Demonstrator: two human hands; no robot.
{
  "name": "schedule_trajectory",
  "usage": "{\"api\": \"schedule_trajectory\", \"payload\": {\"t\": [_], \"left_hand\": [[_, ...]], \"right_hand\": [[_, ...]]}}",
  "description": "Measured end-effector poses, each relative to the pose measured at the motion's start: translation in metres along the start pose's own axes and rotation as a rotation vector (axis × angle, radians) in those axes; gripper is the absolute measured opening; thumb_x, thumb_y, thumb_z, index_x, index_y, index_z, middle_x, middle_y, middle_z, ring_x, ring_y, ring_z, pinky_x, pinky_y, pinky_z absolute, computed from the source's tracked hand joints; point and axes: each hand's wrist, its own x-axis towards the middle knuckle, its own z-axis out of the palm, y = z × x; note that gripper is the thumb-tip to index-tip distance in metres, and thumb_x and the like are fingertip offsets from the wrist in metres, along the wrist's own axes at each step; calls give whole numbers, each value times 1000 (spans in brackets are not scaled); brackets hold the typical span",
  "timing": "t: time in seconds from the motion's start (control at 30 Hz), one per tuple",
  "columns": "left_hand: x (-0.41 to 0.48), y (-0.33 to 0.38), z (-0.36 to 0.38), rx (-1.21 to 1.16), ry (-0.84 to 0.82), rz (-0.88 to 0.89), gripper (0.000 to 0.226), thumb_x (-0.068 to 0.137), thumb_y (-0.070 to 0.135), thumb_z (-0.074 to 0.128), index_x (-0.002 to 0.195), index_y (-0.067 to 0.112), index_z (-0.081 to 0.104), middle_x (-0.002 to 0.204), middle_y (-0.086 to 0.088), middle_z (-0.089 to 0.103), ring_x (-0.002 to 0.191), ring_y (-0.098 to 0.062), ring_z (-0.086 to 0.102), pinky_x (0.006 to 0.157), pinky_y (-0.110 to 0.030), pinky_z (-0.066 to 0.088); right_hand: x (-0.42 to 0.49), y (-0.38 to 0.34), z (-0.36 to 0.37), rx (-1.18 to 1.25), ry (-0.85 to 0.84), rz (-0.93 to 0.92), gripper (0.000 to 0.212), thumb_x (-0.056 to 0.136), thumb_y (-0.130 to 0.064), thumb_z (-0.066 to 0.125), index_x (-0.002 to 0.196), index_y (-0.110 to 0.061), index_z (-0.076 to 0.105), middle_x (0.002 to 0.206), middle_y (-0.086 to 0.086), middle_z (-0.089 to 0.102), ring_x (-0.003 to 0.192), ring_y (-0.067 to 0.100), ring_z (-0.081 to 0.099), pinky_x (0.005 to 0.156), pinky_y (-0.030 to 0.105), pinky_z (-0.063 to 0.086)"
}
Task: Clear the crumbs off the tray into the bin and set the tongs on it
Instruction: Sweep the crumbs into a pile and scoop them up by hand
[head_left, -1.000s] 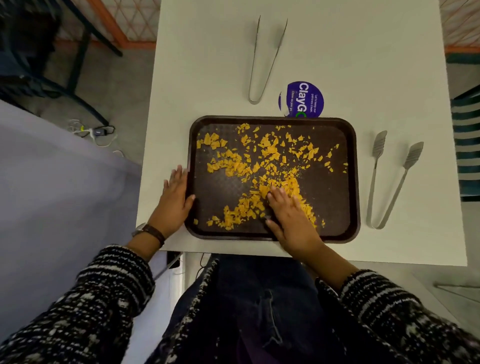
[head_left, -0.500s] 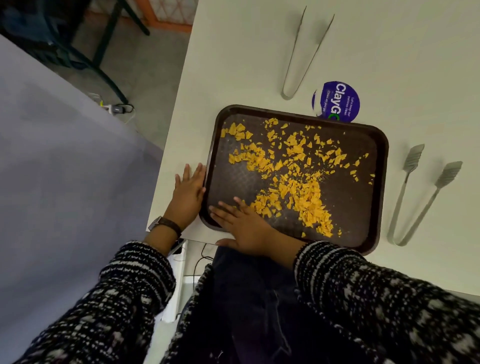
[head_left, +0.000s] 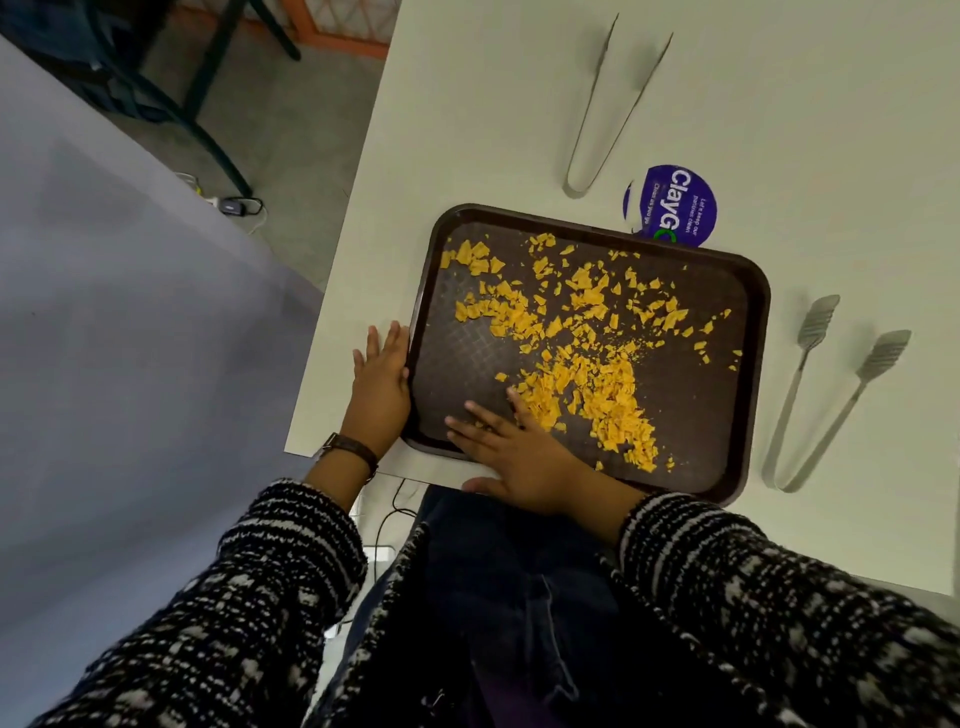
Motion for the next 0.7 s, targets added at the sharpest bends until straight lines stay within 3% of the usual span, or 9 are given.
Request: {"api": "schedule_trajectory", "payload": {"t": [0.2, 0.33, 0.47, 0.57, 0.7], "left_hand": [[-1, 2, 2, -81, 25, -20, 56, 92, -6, 28, 145, 11, 22, 156, -12, 15, 145, -31, -2, 116, -42, -5], [-6, 6, 6, -99, 55, -31, 59, 90, -11, 28, 144, 13, 26, 156, -13, 17, 145, -31, 0, 116, -42, -3], [-7, 4, 7, -109, 54, -29, 55, 92, -7, 29, 142, 14, 29, 155, -14, 18, 145, -31, 1, 116, -43, -3], [-6, 3, 8, -99, 34, -46, 54, 91, -6, 30, 141, 14, 32, 156, -15, 16, 146, -31, 3, 116, -44, -2], [-2, 6, 5, -199, 44, -55, 46, 95, 4, 30, 140, 13, 33, 155, -14, 20, 145, -25, 14, 119, -42, 6]], "right_hand": [[-29, 23, -6, -92, 66, 143, 79, 91, -66, 7, 148, -12, 16, 157, 4, 15, 146, 24, 8, 113, 53, -11], [-17, 7, -2, -56, 15, -12, 74, 91, -66, 17, 148, -19, 10, 157, -3, 7, 146, 21, 0, 111, 54, -21], [-24, 12, 3, -44, 1, 144, 78, 90, -67, 12, 148, -15, 2, 158, 1, -1, 145, 21, -9, 109, 50, -26], [-32, 14, -1, -57, 63, 328, 82, 90, -68, 8, 147, -8, 4, 158, 8, 3, 145, 26, -5, 112, 51, -18], [4, -7, -11, 5, 73, 245, 84, 89, -66, 3, 148, -6, 11, 158, 10, 7, 146, 24, 3, 113, 52, -12]]}}
